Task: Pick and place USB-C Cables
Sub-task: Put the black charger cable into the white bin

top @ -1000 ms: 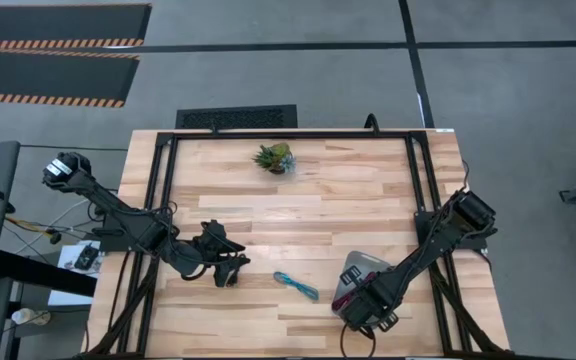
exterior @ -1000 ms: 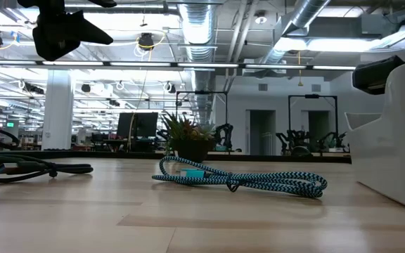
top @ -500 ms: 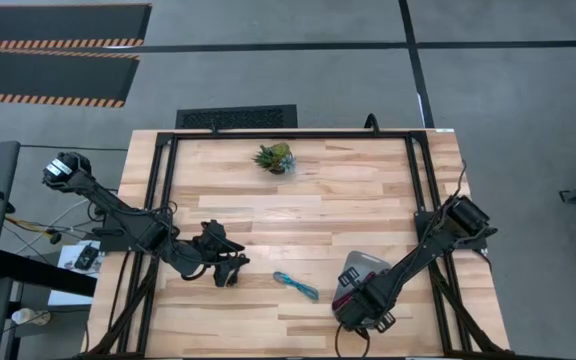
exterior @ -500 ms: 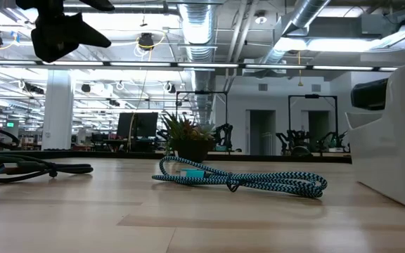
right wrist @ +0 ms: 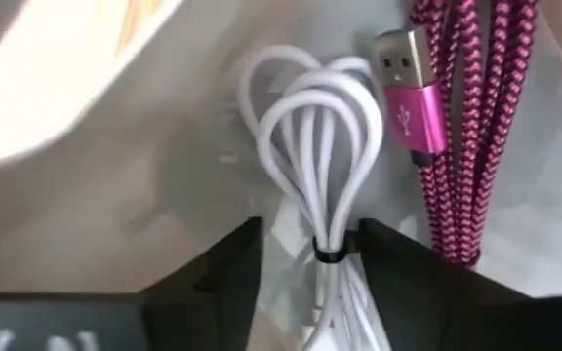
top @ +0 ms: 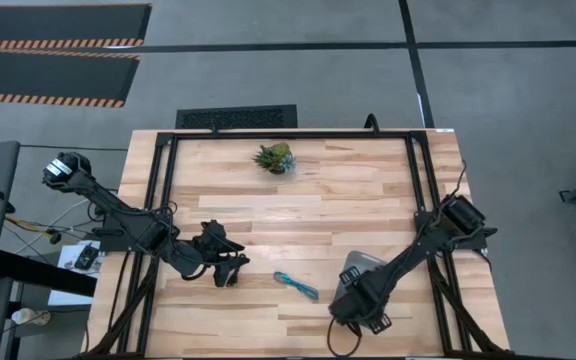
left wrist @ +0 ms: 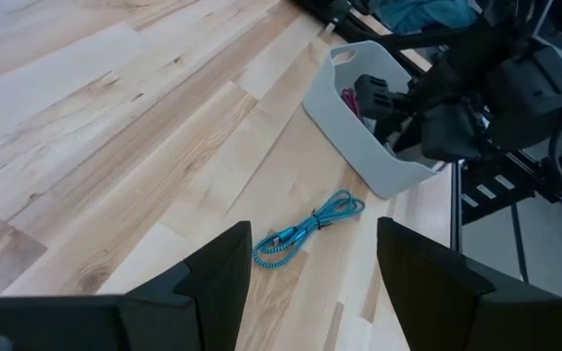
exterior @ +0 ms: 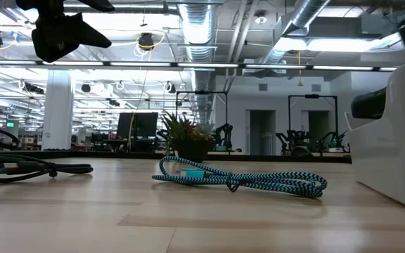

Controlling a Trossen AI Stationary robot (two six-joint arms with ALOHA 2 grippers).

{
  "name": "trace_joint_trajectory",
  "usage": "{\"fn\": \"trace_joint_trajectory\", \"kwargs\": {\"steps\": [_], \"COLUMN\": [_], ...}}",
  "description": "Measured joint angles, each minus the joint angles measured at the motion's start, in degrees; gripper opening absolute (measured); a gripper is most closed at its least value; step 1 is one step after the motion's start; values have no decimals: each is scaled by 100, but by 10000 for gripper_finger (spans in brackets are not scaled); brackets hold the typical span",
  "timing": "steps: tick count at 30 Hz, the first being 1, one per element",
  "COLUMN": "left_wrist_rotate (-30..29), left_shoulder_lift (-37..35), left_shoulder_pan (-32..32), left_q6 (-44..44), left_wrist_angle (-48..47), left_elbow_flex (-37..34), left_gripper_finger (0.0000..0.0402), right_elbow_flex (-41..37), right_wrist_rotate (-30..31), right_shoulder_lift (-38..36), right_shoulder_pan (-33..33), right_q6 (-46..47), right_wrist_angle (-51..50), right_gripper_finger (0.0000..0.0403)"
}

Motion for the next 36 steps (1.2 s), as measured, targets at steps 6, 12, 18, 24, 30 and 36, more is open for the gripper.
{"fn": "trace_joint_trajectory", "kwargs": {"steps": [6,12,18,24,30,36], "left_wrist_rotate": [2,135,635,924,1169,1360], "left_shoulder_lift": [0,0,0,-2,79,721], "left_shoulder_pan": [0,1,-1,1,1,3], "left_q6": [2,-53,-215,-1105,-2901,-3566], "left_wrist_angle": [2,4,0,-652,-1686,-1713], "left_elbow_flex": [0,0,0,0,0,14], "left_gripper_finger": [206,206,206,206,206,206], "right_elbow_flex": [584,1162,1753,1880,1880,1884], "right_wrist_rotate": [103,114,248,534,1625,2816], "right_shoulder_lift": [39,31,8,-729,-1853,-2608], "right_shoulder_pan": [-200,-288,-289,-174,72,410], "right_q6": [-8,-23,23,714,1930,2534], "right_wrist_angle": [-740,-1662,-2574,-3283,-3114,-2569], "right_gripper_finger": [239,240,240,240,240,240]}}
